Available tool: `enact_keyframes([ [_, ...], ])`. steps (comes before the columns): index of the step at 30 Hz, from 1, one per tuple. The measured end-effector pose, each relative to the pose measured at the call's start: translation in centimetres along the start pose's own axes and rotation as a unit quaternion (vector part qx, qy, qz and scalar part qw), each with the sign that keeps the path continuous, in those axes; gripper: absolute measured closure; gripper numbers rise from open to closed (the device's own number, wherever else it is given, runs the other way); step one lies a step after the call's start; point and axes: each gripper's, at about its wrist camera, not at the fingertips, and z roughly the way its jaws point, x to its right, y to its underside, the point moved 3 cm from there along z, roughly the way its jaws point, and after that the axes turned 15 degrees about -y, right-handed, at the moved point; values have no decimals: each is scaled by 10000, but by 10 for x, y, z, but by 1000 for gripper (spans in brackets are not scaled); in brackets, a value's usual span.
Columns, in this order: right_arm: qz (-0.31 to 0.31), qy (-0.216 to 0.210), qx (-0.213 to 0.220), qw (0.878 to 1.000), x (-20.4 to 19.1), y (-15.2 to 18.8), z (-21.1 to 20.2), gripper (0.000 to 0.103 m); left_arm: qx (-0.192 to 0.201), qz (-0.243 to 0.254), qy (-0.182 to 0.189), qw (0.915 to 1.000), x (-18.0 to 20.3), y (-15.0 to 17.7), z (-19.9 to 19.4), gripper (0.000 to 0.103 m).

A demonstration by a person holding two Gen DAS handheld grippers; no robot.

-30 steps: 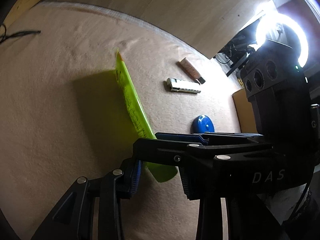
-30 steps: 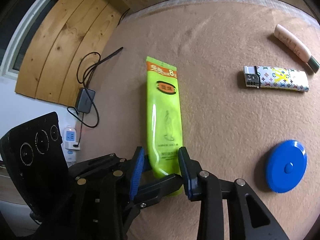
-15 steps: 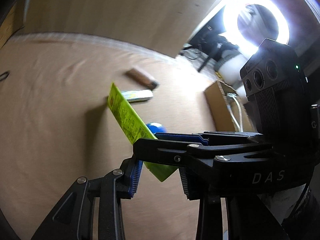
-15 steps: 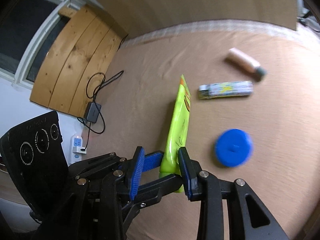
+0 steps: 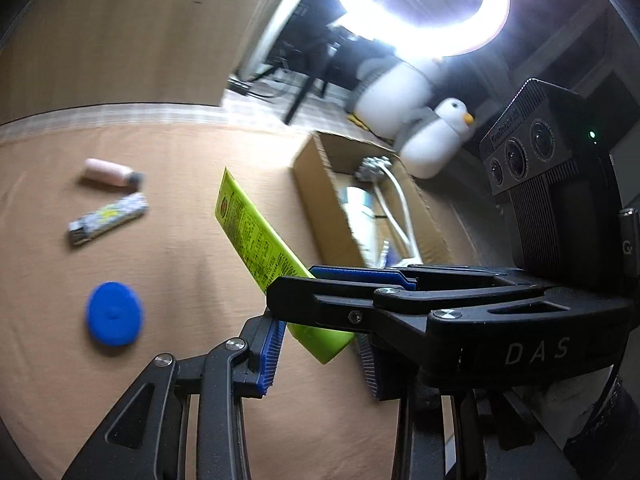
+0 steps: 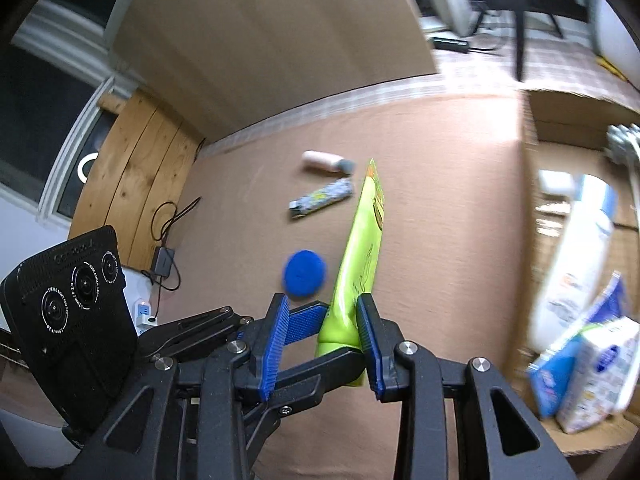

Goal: Organize objects
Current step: 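Lift the green tube with the right tool and carry it toward the box, then lower the green tube into the box and open the right tool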

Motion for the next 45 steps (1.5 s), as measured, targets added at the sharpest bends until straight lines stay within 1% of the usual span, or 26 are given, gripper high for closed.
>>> enact_keyframes([
  [11, 139, 233, 425, 9987, 38, 1, -72, 71, -25, 424, 231, 9988, 79, -19, 25, 67],
  [15, 206, 312, 514, 9980, 50, 3, -89, 71, -75, 538, 290, 9981, 100, -23, 35, 67],
  [17, 178, 419, 544, 9975, 53, 4, -95, 71, -118, 566, 340, 9977, 106, -25, 40, 67],
  [18, 157, 493, 561, 9971, 54, 3, -97, 71, -159, 591, 367, 9975, 110, -26, 42, 66],
  [19, 132, 533, 575, 9968, 53, 3, -98, 70, -180, 604, 387, 9973, 111, -27, 42, 61],
  [20, 90, 613, 613, 9962, 53, 3, -101, 66, -192, 607, 361, 9973, 111, -28, 43, 57],
  [21, 61, 730, 633, 9953, 53, 3, -102, 61, -197, 604, 267, 9976, 110, -29, 43, 48],
  [22, 17, 892, 677, 9937, 53, 4, -104, 52, -185, 602, 200, 9978, 109, -29, 42, 40],
  [23, -4, 944, 704, 9930, 52, 4, -104, 50, -178, 598, 117, 9980, 106, -29, 42, 39],
  [27, 19, 1019, 754, 9919, 54, 8, -106, 50, -241, 586, -157, 9979, 92, -26, 41, 38],
  [31, 85, 1041, 779, 9915, 57, 14, -104, 50, -246, 593, -440, 9970, 74, -20, 36, 34],
  [34, 121, 1053, 794, 9912, 57, 18, -100, 50, -251, 543, -658, 9960, 60, -16, 30, 33],
  [36, 102, 1047, 814, 9911, 53, 22, -98, 50, -202, 534, -858, 9947, 49, -13, 22, 33],
  [40, -20, 1164, 883, 9893, 41, 29, -94, 50, -39, 542, -1288, 9902, 29, -6, 0, 27],
  [45, -283, 1330, 960, 9861, 23, 34, -87, 48, 210, 513, -1622, 9852, 8, -1, -28, 24],
])
